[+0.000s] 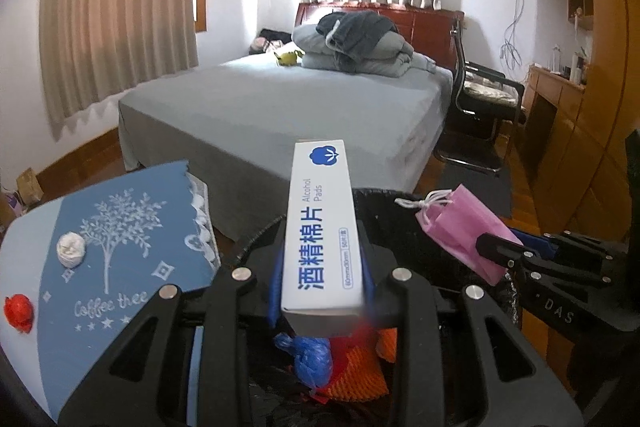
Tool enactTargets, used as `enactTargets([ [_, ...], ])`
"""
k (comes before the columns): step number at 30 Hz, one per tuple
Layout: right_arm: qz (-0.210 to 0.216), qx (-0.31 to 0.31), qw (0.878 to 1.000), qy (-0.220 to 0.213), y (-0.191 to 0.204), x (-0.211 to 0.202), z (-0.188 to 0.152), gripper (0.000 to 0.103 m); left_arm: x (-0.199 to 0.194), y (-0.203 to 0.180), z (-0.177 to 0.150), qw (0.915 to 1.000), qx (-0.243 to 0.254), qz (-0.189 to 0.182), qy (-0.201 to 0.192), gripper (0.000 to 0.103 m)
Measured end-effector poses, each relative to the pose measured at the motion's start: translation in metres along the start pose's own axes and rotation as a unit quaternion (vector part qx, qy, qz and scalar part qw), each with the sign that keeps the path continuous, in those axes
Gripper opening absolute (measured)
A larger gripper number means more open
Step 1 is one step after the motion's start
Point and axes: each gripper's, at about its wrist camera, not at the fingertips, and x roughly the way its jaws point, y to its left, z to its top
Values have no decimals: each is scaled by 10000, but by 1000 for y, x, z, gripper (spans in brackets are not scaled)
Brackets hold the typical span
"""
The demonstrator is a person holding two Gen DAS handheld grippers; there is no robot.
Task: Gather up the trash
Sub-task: 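Open both tools to drop the box and pink bag into the bin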
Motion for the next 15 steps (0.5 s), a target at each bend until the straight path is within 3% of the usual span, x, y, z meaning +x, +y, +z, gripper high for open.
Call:
enactTargets([
  [4, -42, 30, 10000, 81, -2, 5, -5, 37, 4, 3, -4, 10000, 0, -12, 67, 35],
  [6, -62, 41, 9999, 90, -4, 6, -7, 43, 4, 4, -4, 10000, -13, 14, 71, 45],
  [10, -120, 42, 9999, 55, -4, 3, -8, 60, -1, 13, -4, 9998, -99, 145, 25, 55],
  [12, -157, 34, 9999, 12, -3, 2, -7, 76, -6, 19, -3, 9996, -129, 258, -23, 67],
  [14, -191, 29, 9998, -60, -1, -1, -5, 97, -12, 26, -3, 9992, -177, 352, -75, 73],
  [15, -175, 32, 9998, -96, 1, -2, -4, 98, -15, 31, -3, 9989, -211, 405, -96, 76],
])
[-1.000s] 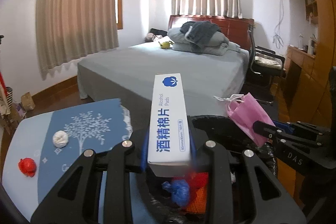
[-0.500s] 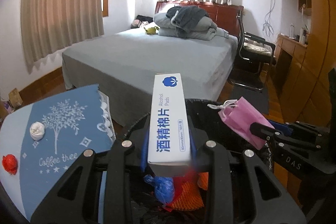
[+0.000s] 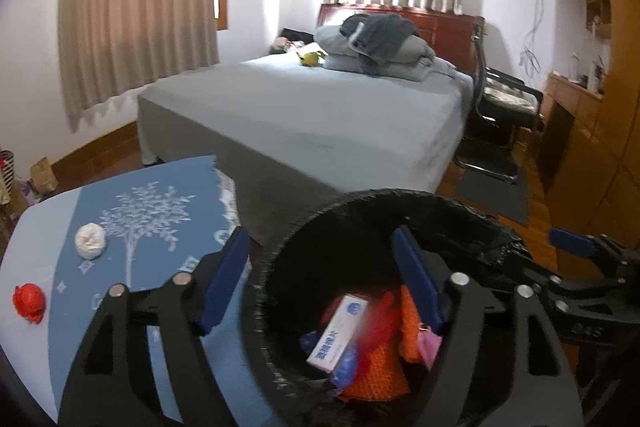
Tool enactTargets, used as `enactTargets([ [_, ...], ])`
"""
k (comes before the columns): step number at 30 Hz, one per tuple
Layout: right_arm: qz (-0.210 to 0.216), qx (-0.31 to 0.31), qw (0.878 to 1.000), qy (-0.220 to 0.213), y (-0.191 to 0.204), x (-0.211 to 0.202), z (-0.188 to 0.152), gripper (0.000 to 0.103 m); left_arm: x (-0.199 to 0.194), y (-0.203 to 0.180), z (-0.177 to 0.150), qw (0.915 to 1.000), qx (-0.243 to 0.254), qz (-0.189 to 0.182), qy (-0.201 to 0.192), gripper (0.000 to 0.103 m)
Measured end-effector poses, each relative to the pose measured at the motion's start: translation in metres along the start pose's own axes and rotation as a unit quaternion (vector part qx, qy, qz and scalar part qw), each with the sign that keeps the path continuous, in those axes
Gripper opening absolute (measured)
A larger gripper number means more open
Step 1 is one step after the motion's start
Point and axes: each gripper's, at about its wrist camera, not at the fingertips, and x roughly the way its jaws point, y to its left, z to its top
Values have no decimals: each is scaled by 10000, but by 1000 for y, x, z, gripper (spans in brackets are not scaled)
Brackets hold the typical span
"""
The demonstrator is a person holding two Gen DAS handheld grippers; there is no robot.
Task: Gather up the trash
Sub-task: 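Open both tools to drop the box and pink bag into the bin, then move both tools back over the table toward the red bag and tissue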
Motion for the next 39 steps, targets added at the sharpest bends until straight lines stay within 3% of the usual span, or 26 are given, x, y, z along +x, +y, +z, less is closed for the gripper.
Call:
enactTargets([
  [6, 214, -178, 9996, -52, 25, -1, 4, 97, -15, 24, 3, 9994, -100, 322, -102, 83],
  [15, 725, -548, 9958, -143, 91, 13, 17, 97, -45, 84, -2, 9944, -373, 946, -275, 84],
  [28, 1457, -952, 9843, -295, 206, 48, 31, 97, -66, 195, -12, 9773, -887, 1893, -330, 84],
  [39, 1623, -1171, 9797, -123, 282, 97, 22, 97, -54, 280, -30, 9633, -1185, 2403, -174, 84],
])
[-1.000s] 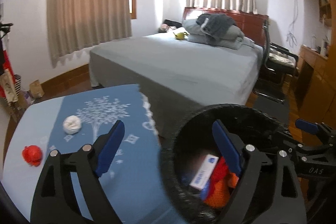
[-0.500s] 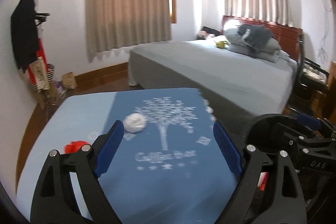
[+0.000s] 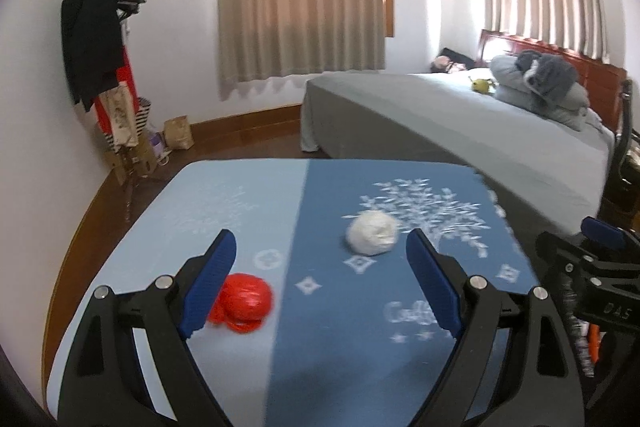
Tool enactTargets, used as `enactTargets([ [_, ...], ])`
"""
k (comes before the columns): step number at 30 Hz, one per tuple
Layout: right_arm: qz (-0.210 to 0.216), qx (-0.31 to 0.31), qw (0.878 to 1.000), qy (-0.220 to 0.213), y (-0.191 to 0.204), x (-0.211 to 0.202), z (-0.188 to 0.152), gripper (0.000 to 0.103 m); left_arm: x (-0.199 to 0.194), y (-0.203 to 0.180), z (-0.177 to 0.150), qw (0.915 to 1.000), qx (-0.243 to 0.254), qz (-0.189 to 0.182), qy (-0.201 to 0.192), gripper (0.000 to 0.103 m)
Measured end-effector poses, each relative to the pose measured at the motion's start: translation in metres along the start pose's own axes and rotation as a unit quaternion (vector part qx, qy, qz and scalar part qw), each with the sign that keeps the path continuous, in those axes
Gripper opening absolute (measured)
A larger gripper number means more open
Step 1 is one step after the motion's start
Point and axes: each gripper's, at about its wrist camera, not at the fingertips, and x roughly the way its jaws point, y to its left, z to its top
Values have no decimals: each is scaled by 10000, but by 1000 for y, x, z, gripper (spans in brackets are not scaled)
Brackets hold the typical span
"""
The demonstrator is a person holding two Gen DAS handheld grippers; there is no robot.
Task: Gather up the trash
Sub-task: 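Move both tools back over the table toward the red bag and tissue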
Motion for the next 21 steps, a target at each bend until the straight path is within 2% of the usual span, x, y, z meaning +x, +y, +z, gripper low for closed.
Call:
enactTargets([
  [4, 11, -181, 9998, 66, 19, 22, -4, 97, 19, 26, -8, 9997, -143, 162, 140, 84],
  [11, 14, -259, 9993, 255, 34, 50, -11, 97, 30, 59, -31, 9985, -268, 282, 373, 84],
  [21, 1, -296, 9986, 437, 34, 69, -17, 97, 48, 62, -45, 9969, -295, 344, 641, 84],
])
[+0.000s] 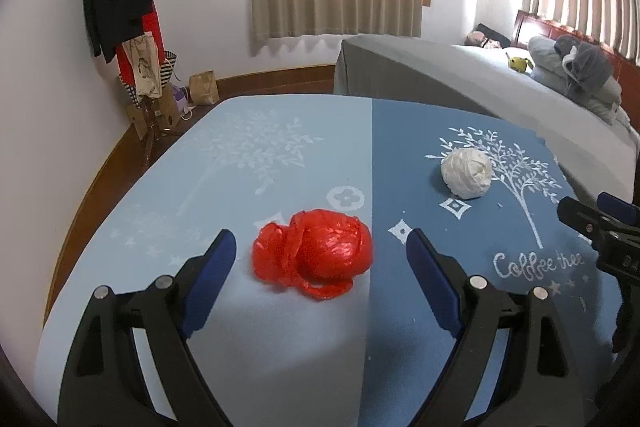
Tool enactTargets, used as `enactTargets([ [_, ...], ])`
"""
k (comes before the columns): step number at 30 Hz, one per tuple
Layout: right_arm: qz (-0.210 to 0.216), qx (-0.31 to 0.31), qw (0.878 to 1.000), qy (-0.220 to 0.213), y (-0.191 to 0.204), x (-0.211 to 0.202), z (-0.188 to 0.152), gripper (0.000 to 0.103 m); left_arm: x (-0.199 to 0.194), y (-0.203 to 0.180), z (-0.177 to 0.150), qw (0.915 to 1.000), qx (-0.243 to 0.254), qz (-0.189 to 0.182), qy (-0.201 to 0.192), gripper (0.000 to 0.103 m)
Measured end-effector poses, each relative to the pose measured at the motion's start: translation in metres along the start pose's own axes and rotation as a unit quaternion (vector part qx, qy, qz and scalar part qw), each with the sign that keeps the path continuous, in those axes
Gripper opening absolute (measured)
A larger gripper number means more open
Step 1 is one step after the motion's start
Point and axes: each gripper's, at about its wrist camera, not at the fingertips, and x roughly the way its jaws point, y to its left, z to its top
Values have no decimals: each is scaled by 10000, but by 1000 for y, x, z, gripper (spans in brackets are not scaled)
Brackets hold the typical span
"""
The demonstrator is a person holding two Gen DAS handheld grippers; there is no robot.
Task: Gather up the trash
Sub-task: 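Move both tools back over the table toward the red bag and tissue, then grasp the red plastic bag with the left tool while the right tool grasps the white tissue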
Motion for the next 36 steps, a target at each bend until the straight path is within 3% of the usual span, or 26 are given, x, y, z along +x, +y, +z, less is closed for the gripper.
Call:
enactTargets([
  [7, 33, 12, 10000, 65, 1, 10, 2, 97, 30, 5, 9, 9993, -149, 101, 335, 83],
  [12, 78, -36, 9999, 94, 8, 16, 4, 97, 49, 9, 10, 9971, -277, 40, 704, 72],
  [16, 94, -59, 9999, 130, 10, 21, 5, 97, 50, 4, 9, 9970, -187, -35, 751, 61],
  [24, 144, -114, 9997, 163, 19, 27, 8, 97, 45, -1, 10, 9979, -154, -137, 609, 44],
  [36, 239, -15, 9996, 167, 33, 59, 35, 97, 46, 10, 32, 9991, -283, -13, 308, 43],
])
